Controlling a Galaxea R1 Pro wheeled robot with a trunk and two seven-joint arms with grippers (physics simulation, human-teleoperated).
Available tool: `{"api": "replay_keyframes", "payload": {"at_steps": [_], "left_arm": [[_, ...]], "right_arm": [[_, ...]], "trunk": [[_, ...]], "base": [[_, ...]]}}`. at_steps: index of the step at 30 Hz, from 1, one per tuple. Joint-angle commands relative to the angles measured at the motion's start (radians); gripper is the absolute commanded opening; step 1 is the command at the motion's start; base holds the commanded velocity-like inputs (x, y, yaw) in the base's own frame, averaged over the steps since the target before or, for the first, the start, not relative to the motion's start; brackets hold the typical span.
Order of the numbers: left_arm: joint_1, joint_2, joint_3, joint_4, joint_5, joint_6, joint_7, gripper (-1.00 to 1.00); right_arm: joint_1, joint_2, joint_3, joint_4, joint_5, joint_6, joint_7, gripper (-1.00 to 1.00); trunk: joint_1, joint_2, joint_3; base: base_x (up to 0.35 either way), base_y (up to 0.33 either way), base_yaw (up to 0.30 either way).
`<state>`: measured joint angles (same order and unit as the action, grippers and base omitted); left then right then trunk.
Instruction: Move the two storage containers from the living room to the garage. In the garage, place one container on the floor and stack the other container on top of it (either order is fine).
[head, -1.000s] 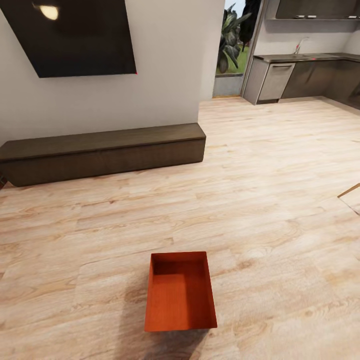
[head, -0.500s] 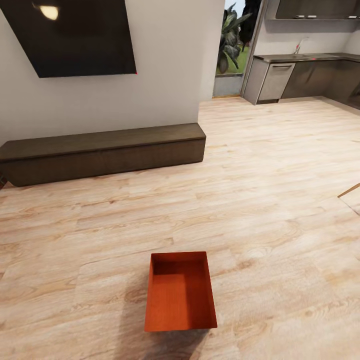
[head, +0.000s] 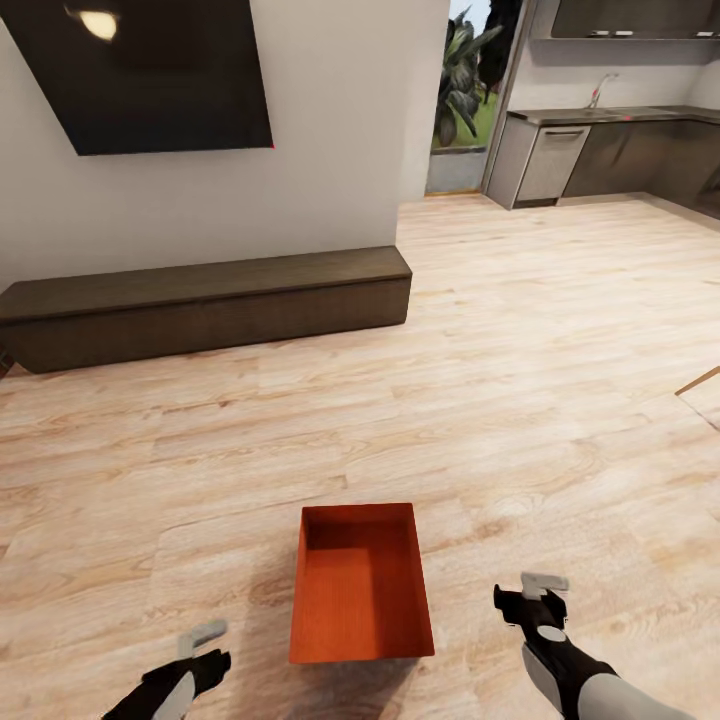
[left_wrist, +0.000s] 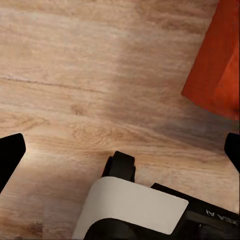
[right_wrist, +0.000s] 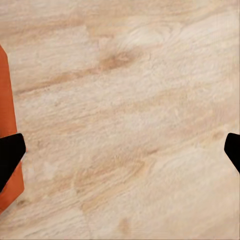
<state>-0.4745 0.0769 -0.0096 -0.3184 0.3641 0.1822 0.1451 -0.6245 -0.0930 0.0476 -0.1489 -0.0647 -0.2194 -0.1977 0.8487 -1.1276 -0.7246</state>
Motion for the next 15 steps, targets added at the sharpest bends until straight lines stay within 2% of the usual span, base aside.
{"api": "replay_keyframes", "payload": {"at_steps": [1,3,4,5,6,7,8,9,11,15], "left_arm": [[-0.021,-0.027,-0.003,-0.002,0.002,0.006,0.01,1.0],[-0.058,-0.086,-0.007,-0.003,-0.03,0.005,0.032,1.0],[-0.074,-0.114,-0.009,-0.007,-0.066,0.005,0.047,1.0],[-0.082,-0.128,-0.009,-0.01,-0.088,0.005,0.054,1.0],[-0.097,-0.152,-0.01,-0.014,-0.139,0.005,0.068,1.0],[-0.103,-0.163,-0.01,-0.015,-0.166,0.005,0.074,1.0],[-0.113,-0.183,-0.01,-0.019,-0.216,0.001,0.085,1.0],[-0.123,-0.207,-0.009,-0.035,-0.286,-0.007,0.098,1.0],[-0.127,-0.214,-0.006,-0.047,-0.307,-0.012,0.102,1.0],[-0.13,-0.222,-0.002,-0.08,-0.314,-0.021,0.106,1.0]], "right_arm": [[-0.01,0.012,0.006,0.002,-0.005,-0.002,-0.003,1.0],[-0.02,0.055,0.008,0.003,-0.003,-0.004,-0.004,1.0],[-0.022,0.078,0.009,0.003,-0.002,-0.007,-0.004,1.0],[-0.023,0.089,0.01,0.003,-0.001,-0.008,-0.004,1.0],[-0.024,0.109,0.011,0.003,0.0,-0.009,-0.004,1.0],[-0.024,0.119,0.012,0.003,0.002,-0.009,-0.004,1.0],[-0.025,0.138,0.013,0.003,0.01,-0.009,-0.004,1.0],[-0.026,0.169,0.014,0.002,0.048,-0.01,-0.003,1.0],[-0.026,0.181,0.014,0.002,0.081,-0.011,-0.003,1.0],[-0.026,0.193,0.011,0.004,0.127,-0.012,0.004,1.0]], "trunk": [[0.0,0.0,-0.001],[0.0,0.0,-0.001],[0.0,0.0,-0.001],[0.0,0.0,-0.001],[0.0,0.0,-0.001],[0.0,0.0,-0.001],[0.0,0.0,-0.001],[0.0,0.0,-0.001],[0.0,0.0,-0.001],[0.0,0.0,-0.001]], "base": [[0.0,0.0,0.0],[0.0,0.0,0.0],[0.0,0.0,0.0],[0.0,0.0,0.0],[0.0,0.0,0.0],[0.0,0.0,0.0],[0.0,0.0,0.0],[0.0,0.0,0.0],[0.0,0.0,0.0],[0.0,0.0,0.0]]}}
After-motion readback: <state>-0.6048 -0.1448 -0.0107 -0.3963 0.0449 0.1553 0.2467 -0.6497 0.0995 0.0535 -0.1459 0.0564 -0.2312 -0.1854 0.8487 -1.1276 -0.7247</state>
